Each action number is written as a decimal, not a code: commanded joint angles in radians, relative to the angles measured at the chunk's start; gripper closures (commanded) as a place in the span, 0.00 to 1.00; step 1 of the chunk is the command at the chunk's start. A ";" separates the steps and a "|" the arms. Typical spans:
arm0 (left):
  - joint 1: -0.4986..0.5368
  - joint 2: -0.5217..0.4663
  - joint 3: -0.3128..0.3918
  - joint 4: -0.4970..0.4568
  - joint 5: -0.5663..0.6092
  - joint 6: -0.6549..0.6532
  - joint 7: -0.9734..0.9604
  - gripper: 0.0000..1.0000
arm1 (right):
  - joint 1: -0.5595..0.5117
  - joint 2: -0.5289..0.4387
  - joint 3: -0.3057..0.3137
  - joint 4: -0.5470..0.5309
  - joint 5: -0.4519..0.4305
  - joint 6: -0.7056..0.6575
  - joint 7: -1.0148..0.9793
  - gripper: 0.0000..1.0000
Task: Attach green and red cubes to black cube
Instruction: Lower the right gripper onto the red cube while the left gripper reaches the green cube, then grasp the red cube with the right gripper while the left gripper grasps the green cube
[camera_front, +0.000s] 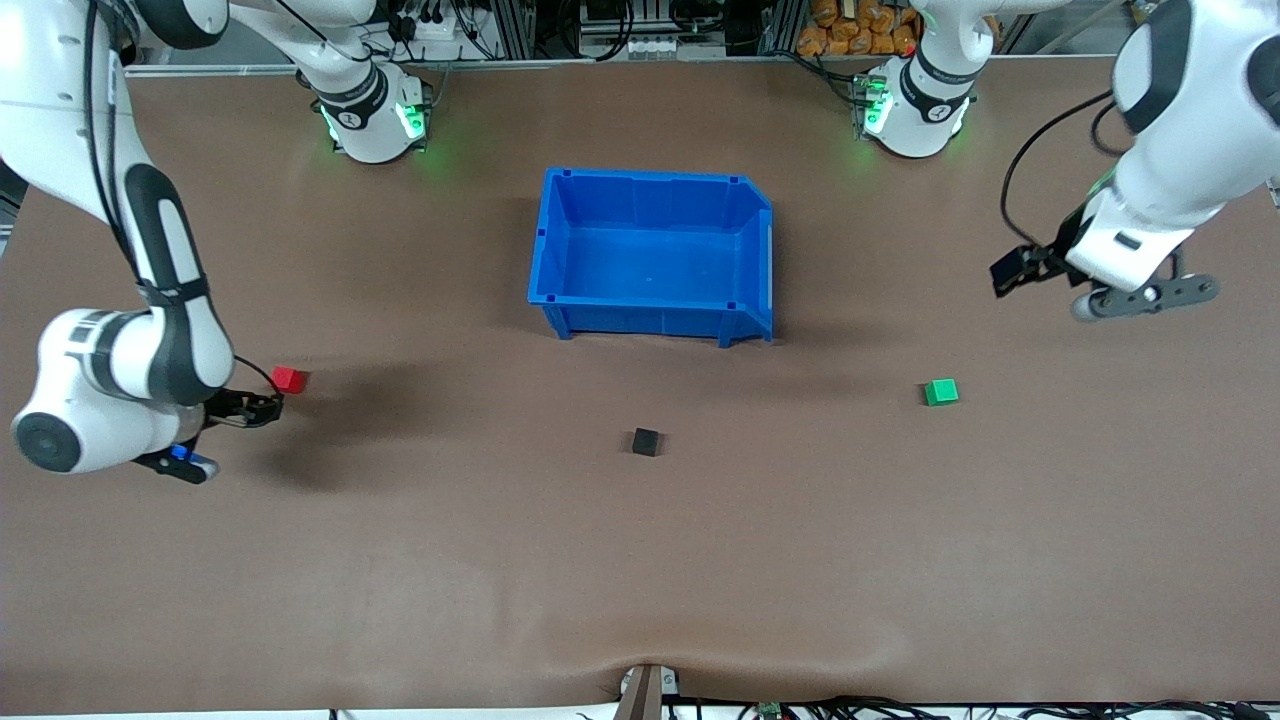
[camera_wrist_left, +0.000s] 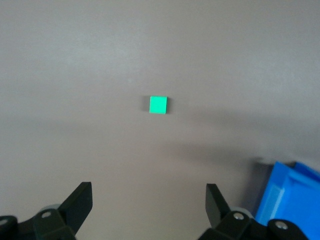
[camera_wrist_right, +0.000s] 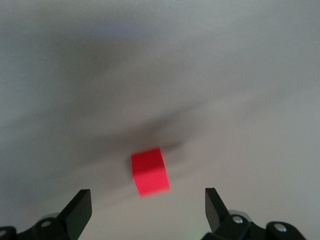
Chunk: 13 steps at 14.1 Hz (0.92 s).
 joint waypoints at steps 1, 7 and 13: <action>0.003 0.034 -0.006 -0.093 0.002 0.147 -0.050 0.00 | -0.021 0.016 0.016 -0.036 0.015 0.043 -0.015 0.02; 0.004 0.162 -0.009 -0.216 0.003 0.461 -0.059 0.00 | -0.024 0.016 0.016 -0.063 0.016 0.013 -0.013 1.00; 0.030 0.369 0.000 -0.161 0.053 0.592 -0.059 0.00 | 0.002 0.009 0.022 0.100 0.227 -0.191 0.187 1.00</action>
